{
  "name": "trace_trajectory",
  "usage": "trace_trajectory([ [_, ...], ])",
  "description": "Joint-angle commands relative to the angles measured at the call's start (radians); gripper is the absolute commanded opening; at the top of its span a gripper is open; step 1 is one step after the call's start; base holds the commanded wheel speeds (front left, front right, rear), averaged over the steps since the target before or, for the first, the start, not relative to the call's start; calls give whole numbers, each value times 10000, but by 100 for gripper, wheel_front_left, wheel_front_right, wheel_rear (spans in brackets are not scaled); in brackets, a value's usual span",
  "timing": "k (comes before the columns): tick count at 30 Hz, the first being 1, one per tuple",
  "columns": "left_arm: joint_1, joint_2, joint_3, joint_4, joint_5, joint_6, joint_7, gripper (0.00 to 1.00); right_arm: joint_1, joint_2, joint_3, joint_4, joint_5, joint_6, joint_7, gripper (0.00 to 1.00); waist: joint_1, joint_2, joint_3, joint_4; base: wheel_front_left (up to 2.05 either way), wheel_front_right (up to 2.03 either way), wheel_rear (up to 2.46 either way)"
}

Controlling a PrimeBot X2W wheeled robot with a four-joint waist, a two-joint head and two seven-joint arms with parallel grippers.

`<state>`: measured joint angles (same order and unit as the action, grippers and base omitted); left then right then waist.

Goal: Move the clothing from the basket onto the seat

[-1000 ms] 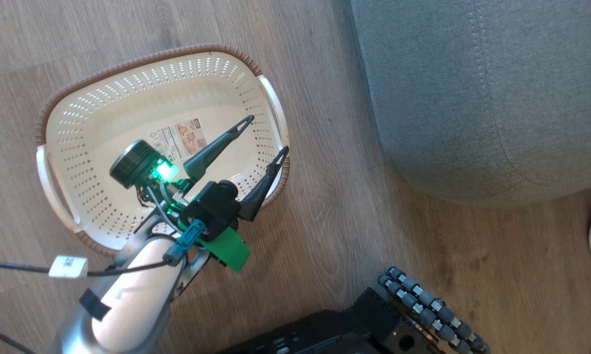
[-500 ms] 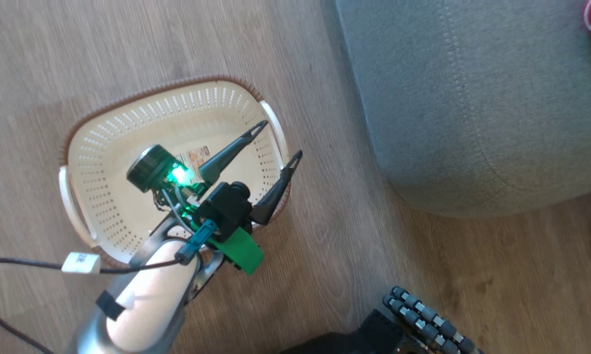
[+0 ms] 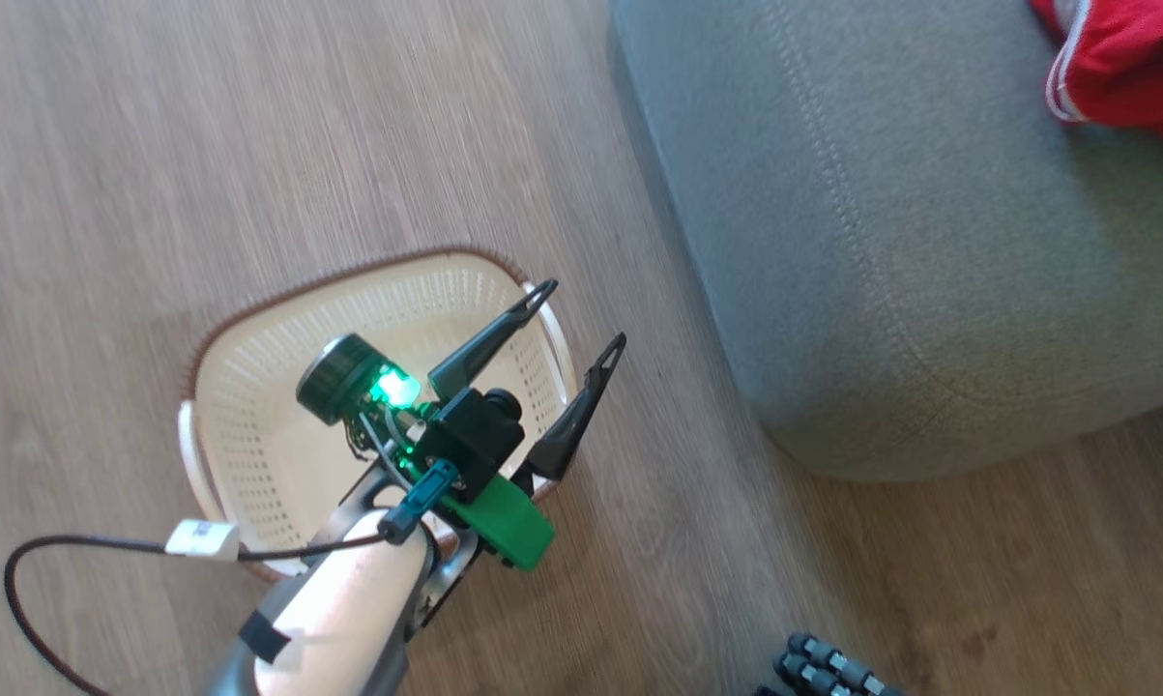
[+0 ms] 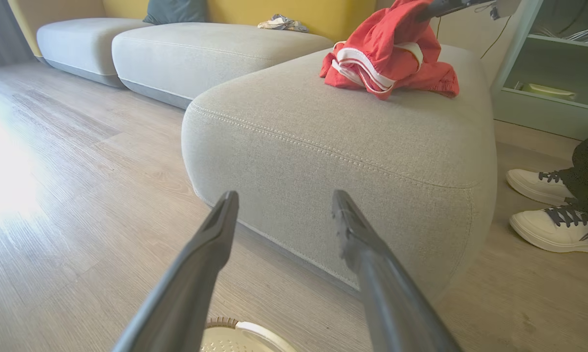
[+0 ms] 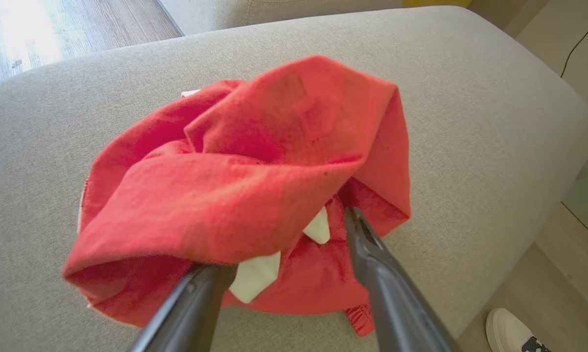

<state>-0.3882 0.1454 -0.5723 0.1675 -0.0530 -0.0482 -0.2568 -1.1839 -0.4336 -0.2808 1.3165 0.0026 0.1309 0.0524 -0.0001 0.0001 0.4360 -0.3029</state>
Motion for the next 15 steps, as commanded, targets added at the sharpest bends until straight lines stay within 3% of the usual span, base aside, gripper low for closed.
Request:
trace_trajectory([
  [1, 3, -84, 371, -290, -61, 85, -49, 100, 136, -30, 221, -357, 160, -2, -144, 100, 1, -1, -466, 40, 0, 0, 0],
  [4, 208, -244, 470, -229, -92, 116, -49, 100, 405, 222, 916, -708, 1132, -2, -350, 100, 1, -1, -1058, 138, 0, 0, 0],
  [7, 479, -433, 731, -215, -169, 226, -49, 100, 1283, 98, 2237, -2045, 2807, -2, -462, 100, 1, -1, -1685, 290, 0, 0, 0],
  [15, 946, -732, 1534, -333, -352, 499, -49, 100, 4479, -1213, 4092, -7020, 7328, -2, -1226, 100, 1, -1, -2722, 923, 0, 0, 0],
])
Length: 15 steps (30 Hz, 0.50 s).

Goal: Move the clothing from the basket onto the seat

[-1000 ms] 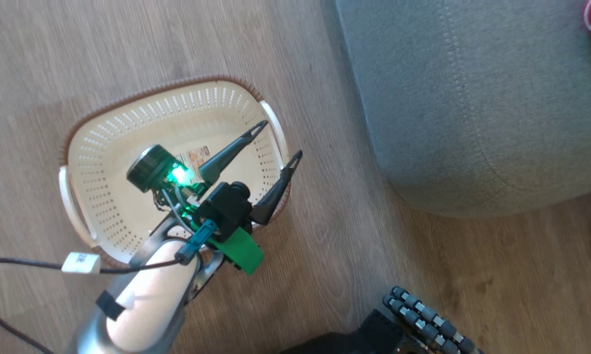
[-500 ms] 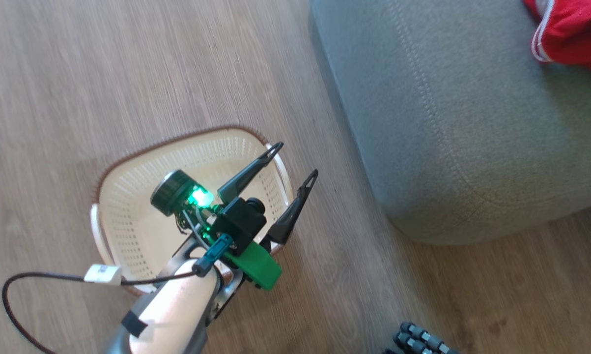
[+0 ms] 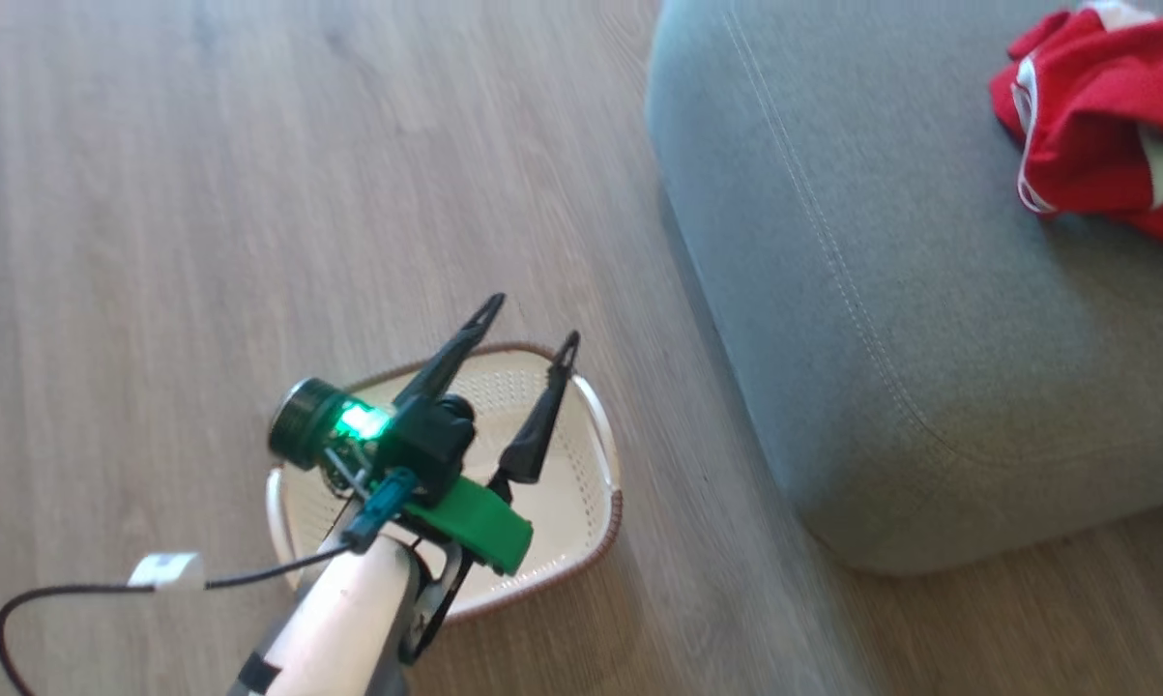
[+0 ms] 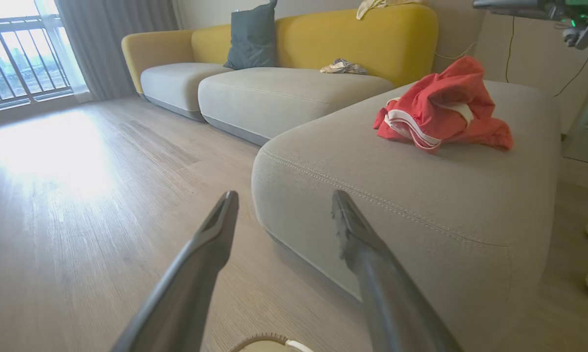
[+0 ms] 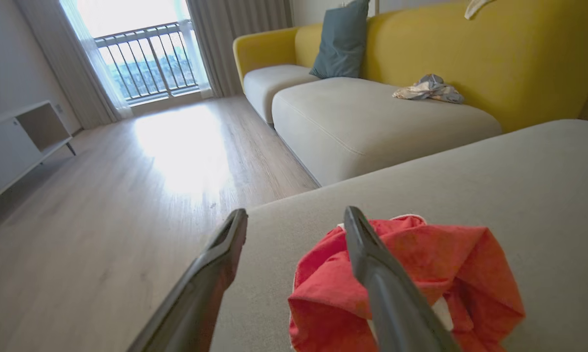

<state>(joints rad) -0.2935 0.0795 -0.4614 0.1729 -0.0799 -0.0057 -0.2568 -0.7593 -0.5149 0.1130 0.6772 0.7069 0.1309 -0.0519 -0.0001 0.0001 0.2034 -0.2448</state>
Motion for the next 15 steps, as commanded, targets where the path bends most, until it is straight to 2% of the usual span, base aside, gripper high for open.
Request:
trace_trajectory([
  [1, 65, -99, 541, -380, -122, 99, -49, 100, 634, -531, 206, -1116, 697, -2, -380, 100, 1, -1, -571, 469, 0, 0, 0],
  [7, 421, -203, 1275, -458, -166, 372, -49, 100, 2513, -998, 886, -3237, 1529, -2, -1347, 100, 1, -1, -1153, 1056, 0, 0, 0],
  [15, 788, -270, 2064, -667, -200, 885, -49, 100, 3856, -398, 763, -4747, 1407, -2, -1972, 100, 1, -1, -1482, 1753, 0, 0, 0],
])
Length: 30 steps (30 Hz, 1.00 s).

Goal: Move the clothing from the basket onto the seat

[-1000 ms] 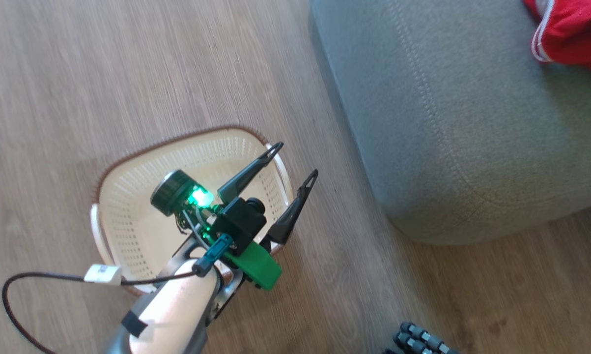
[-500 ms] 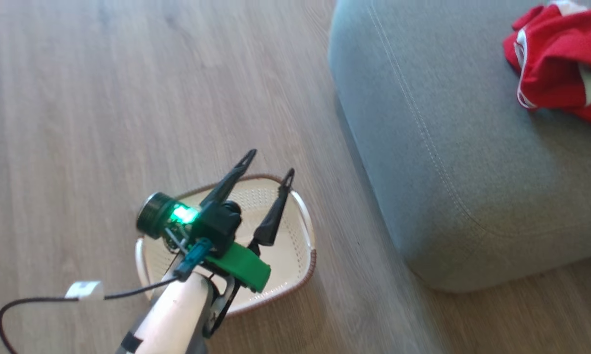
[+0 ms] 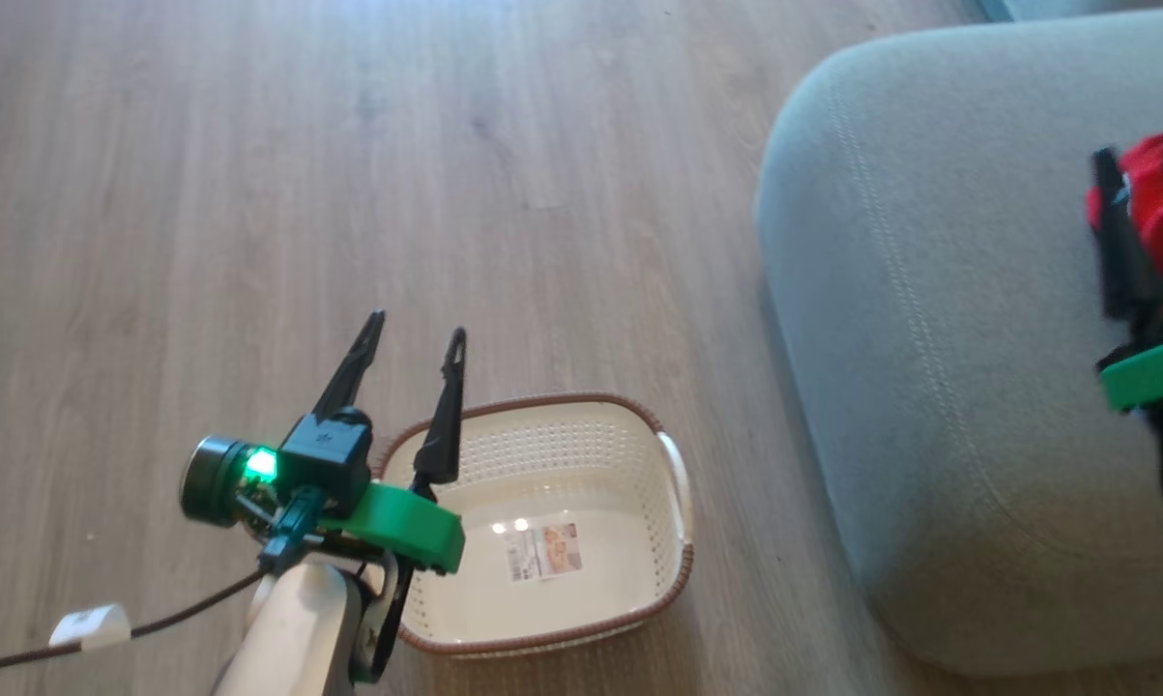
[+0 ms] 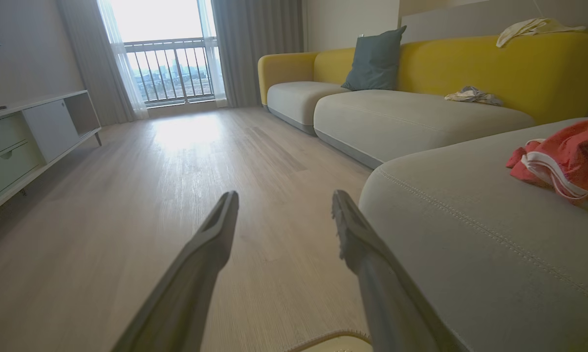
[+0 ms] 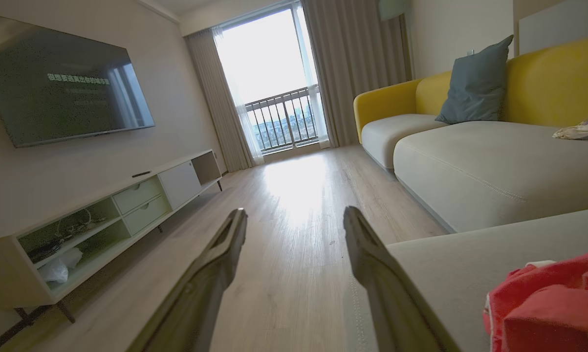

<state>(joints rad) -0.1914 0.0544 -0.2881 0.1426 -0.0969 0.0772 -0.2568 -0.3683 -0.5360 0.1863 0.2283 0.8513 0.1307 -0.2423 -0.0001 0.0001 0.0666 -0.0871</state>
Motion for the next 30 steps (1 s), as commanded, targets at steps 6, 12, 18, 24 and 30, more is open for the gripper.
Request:
trace_trajectory([
  [6, -5, -36, 765, -395, -31, 483, -49, 100, 839, 716, -18, -953, -638, 0, -182, 100, 1, -1, -234, 700, 0, 0, 0],
  [12, 257, -39, 889, -329, -122, 755, -49, 100, 1671, 1796, -342, -1110, -1099, 0, -192, 100, 1, -1, -361, 1063, 0, 0, 0],
  [18, 476, -40, 1002, -229, -377, 999, -49, 100, 2195, 2579, -472, -1191, -1768, 0, -193, 100, 1, -1, -401, 1214, 0, 0, 0],
  [24, 650, -40, 981, 31, -448, 1359, -49, 100, 2716, 3220, -676, -1220, -2467, 0, -194, 100, 1, -1, -403, 1320, 0, 0, 0],
  [30, 732, -41, 957, 211, -290, 1708, -49, 100, 2985, 3596, -698, -996, -2780, 0, -194, 100, 1, -1, -391, 1366, 0, 0, 0],
])
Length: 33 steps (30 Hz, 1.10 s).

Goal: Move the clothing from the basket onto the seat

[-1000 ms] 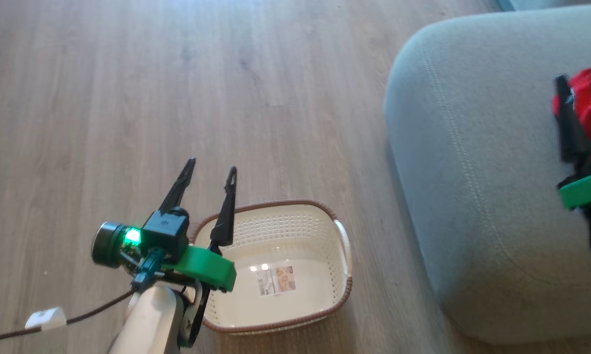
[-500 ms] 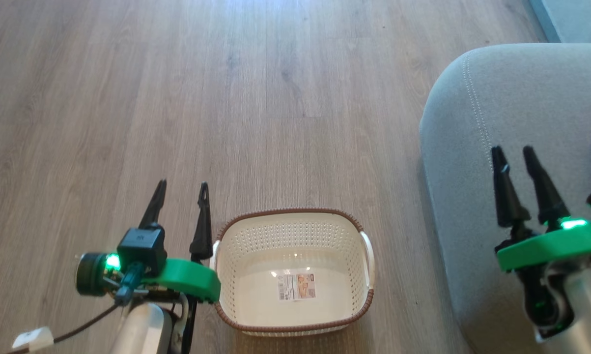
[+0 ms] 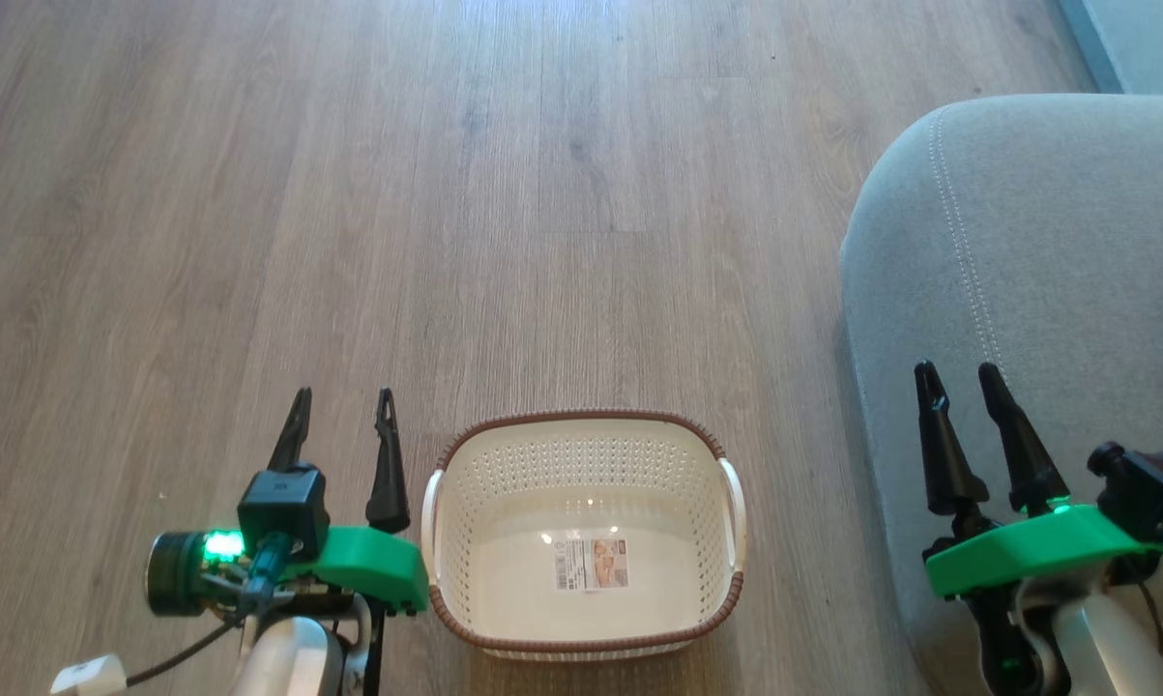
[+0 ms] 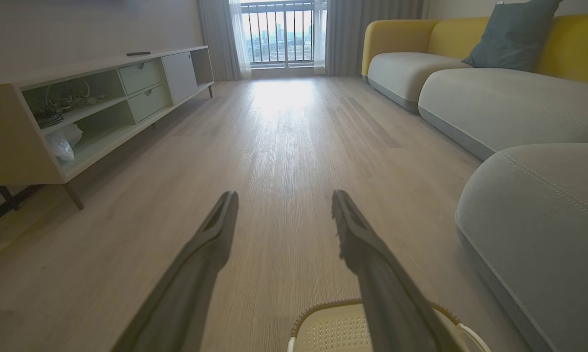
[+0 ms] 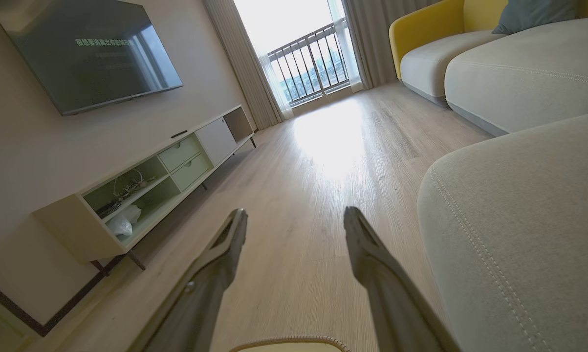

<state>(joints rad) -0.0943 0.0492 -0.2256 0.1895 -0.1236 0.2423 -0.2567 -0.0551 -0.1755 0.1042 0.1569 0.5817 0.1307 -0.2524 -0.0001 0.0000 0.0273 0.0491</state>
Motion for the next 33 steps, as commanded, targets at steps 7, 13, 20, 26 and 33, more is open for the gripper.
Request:
trace_trajectory([
  [7, -183, 11, 279, -118, -129, -37, -51, 100, 27, 174, -18, -236, -269, 0, -93, 100, 1, 0, -19, 64, 0, 0, 0],
  [13, -125, 11, 351, -99, -279, -292, -51, 100, 29, 163, -30, -183, -261, 0, -93, 100, 1, 0, -58, 24, 0, 0, 0],
  [20, -91, 11, 370, -127, -453, -778, -51, 100, 39, 186, -35, -50, -139, 0, -93, 100, 1, 0, -59, -2, 0, 0, 0],
  [26, -50, 11, 502, -231, -645, -1047, -51, 100, 34, 178, -14, -25, -101, 0, -93, 100, 1, 0, -38, -32, 0, 0, 0],
  [33, -10, 11, 606, -362, -935, -1211, -51, 100, 24, 154, 30, -11, -75, 0, -93, 100, 1, 0, -13, -48, 0, 0, 0],
])
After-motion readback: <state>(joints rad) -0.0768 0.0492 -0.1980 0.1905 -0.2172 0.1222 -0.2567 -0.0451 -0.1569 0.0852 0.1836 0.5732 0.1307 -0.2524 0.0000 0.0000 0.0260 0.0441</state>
